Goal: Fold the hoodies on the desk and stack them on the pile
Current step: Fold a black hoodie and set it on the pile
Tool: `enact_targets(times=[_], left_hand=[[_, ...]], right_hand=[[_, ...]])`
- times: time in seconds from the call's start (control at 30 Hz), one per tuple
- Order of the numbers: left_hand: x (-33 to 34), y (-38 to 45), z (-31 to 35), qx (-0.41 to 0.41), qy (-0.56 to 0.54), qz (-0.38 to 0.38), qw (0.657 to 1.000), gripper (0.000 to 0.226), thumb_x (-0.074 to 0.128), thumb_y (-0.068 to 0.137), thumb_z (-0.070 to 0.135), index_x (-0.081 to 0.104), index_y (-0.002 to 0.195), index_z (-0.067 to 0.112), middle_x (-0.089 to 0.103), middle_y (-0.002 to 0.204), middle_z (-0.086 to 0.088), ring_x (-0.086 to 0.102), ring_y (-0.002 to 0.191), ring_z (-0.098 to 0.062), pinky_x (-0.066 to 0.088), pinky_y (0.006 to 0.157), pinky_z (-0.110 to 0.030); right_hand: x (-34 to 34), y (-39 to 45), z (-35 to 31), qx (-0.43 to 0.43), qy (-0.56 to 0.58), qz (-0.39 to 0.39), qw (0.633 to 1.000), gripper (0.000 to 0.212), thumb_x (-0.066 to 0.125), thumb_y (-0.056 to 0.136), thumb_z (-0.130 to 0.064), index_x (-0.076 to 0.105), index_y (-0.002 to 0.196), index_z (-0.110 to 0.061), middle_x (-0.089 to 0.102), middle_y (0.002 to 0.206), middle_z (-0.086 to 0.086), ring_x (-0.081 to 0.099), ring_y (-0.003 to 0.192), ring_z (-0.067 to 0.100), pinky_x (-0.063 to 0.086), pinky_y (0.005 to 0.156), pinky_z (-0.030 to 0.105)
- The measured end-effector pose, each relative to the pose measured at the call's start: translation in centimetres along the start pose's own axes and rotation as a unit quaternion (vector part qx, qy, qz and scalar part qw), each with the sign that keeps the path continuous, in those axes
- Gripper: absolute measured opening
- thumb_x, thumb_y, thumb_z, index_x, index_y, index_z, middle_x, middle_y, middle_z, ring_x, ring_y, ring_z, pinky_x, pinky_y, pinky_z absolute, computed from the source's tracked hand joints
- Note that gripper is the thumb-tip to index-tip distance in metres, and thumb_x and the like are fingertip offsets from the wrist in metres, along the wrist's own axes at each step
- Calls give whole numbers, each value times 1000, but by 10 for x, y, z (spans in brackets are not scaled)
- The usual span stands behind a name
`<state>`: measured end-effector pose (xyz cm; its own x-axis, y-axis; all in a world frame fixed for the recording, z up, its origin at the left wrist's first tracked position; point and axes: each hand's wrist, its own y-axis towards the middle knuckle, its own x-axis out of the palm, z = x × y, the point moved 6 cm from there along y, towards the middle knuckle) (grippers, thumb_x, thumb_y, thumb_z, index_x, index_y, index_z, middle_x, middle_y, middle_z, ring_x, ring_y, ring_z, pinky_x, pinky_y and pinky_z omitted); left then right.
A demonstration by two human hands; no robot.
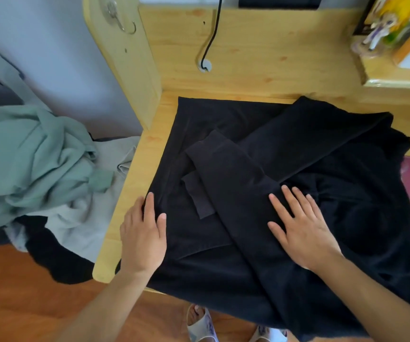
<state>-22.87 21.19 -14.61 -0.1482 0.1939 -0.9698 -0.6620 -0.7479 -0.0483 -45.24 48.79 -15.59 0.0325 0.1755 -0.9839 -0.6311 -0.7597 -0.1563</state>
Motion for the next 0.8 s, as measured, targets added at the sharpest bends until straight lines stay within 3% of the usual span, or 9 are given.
enact_targets(times=[0.1,0.23,0.3,0.4,0.5,0.6,0.7,0.77,0.8], left_hand=[[-17,1,-13,-74,-35,4,997,55,55,101,38,46,143,3,53,121,-21,59,100,-41,52,77,-47],[-16,10,-25,-199,-140,-103,964,36,61,98,47,49,108,14,61,97,-4,62,80,-27,48,65,-40],[-24,8,-21,-170,-153,-108,968,27,60,100,41,49,101,16,61,87,0,60,74,-22,45,61,-37],[-28,-1,-14,-78,-129,-106,983,27,53,103,40,52,120,18,65,93,0,64,83,-25,46,65,-37],[-21,-2,-23,-135,-163,-161,964,32,38,108,42,51,99,14,62,86,-4,60,75,-22,40,59,-36],[-26,0,-27,-166,-185,-181,952,45,32,109,42,45,80,11,50,73,-4,49,65,-21,32,56,-35],[-25,-10,-25,-145,-213,-228,939,39,37,109,39,52,86,10,53,73,-6,52,65,-23,32,56,-33],[-25,-16,-31,-149,-236,-218,935,30,39,108,34,58,97,14,65,87,-9,61,78,-27,39,62,-34],[-27,-17,-35,-152,-244,-199,937,28,39,108,32,59,99,14,66,92,-9,63,83,-26,42,65,-34]], right_hand=[[-1,-2,4,4,1,3,1000,68,22,102,-56,23,160,-20,20,166,13,14,155,30,11,126,47],[-1,0,1,31,19,11,999,68,23,101,-56,26,159,-22,22,166,11,14,155,27,9,126,43],[-1,-1,0,35,30,15,999,68,23,100,-57,25,159,-23,20,166,9,13,155,25,9,126,43],[-1,-1,1,39,39,23,998,68,22,100,-57,24,159,-24,19,167,8,11,155,24,10,126,43],[-1,-1,0,32,46,28,998,68,24,100,-57,26,159,-24,21,166,9,13,155,24,11,126,44],[-5,0,-5,71,92,61,991,61,38,99,-49,43,152,-20,31,162,12,21,152,28,18,124,50],[-29,11,-31,133,171,153,964,43,63,91,-25,62,131,-7,42,150,20,35,141,40,30,116,58],[-56,23,-74,39,167,217,961,43,61,89,-24,64,128,-7,46,148,18,40,137,40,33,114,54],[-65,28,-103,-33,157,207,965,47,59,90,-28,62,133,-10,45,151,15,38,140,38,32,115,52]])
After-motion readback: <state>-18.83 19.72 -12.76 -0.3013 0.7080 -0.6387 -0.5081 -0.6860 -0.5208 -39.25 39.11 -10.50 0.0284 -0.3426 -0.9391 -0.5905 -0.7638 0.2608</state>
